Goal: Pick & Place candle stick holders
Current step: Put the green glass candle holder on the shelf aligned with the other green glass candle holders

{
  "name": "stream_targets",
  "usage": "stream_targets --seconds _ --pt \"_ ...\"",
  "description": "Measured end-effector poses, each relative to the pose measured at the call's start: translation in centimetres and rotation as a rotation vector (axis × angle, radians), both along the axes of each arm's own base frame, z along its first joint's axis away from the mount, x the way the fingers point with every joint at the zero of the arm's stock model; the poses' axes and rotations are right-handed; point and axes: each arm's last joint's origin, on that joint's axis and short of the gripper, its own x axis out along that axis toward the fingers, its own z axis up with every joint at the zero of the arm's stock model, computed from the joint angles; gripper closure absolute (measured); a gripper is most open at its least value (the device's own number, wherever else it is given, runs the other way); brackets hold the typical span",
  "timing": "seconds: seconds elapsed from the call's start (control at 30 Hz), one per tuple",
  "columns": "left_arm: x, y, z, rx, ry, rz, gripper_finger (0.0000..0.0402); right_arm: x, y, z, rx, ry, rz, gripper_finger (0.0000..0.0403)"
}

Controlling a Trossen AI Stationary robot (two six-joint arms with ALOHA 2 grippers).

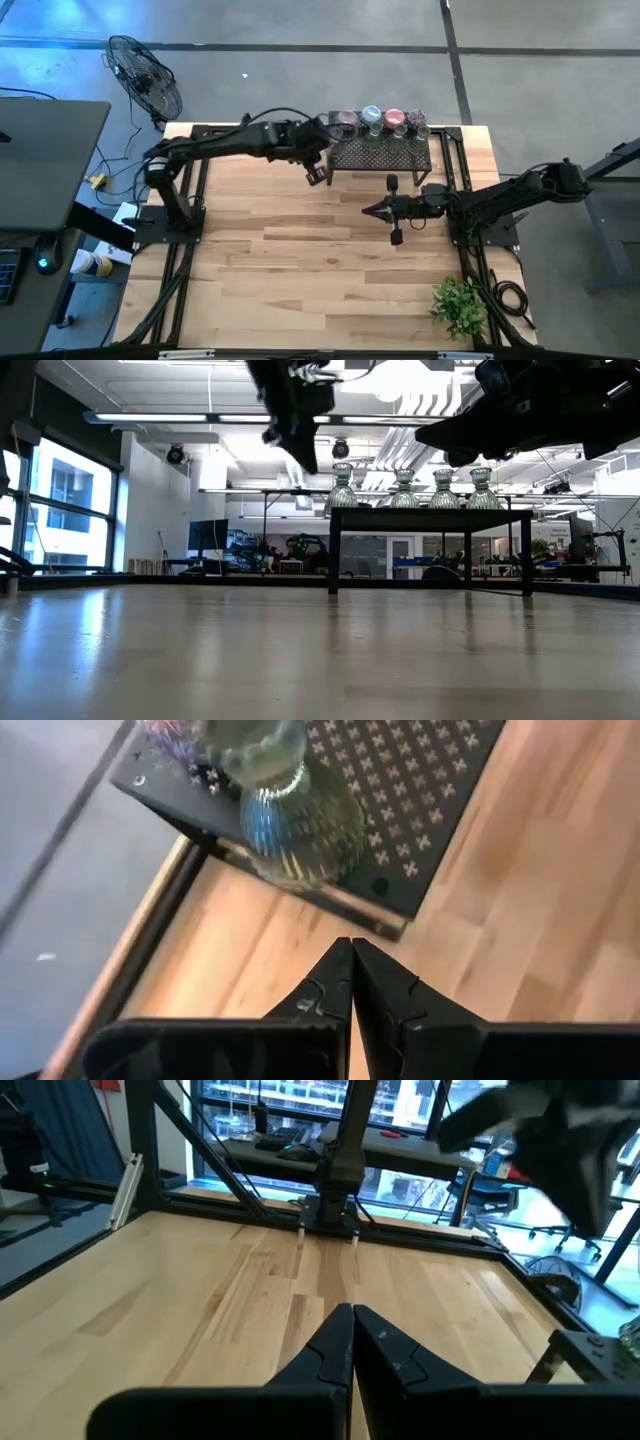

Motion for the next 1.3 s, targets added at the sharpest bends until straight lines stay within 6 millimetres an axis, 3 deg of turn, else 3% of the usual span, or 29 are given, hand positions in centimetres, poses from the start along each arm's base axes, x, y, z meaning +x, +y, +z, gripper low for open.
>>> stream_targets --seconds 0.23,0.33,0.67,0.9,1.13,1.3 --pt "-0.7 3.2 -3.7 -0.049 -0.154 0.099 0.04 0.0 0.0 -0.1 0.01 0.009 -0.001 0.0402" --pt "-0.4 3.7 -3.8 -0.084 -0.235 0.063 0.0401 0.0 0.0 0.0 0.009 0.005 -0.002 0.0402" --pt "-0.2 4.0 -3.8 -0.07 -0.267 0.049 0.0401 0.0 0.0 0.0 0.003 -0.001 -0.003 0.0401" --pt "1.1 4.8 -5.3 -0.101 -0.297 0.02 0.0401 0.0 0.0 0.0 0.001 -0.002 -0.003 0.0401" --pt "1.2 4.7 -5.3 -0.107 -0.308 0.001 0.0402 0.0 0.0 0.0 0.001 -0.001 -0.003 0.0401" --pt "1.5 3.9 -5.0 -0.146 -0.327 -0.103 0.0401 0.0 0.0 0.0 0.0 -0.001 -0.003 0.0402"
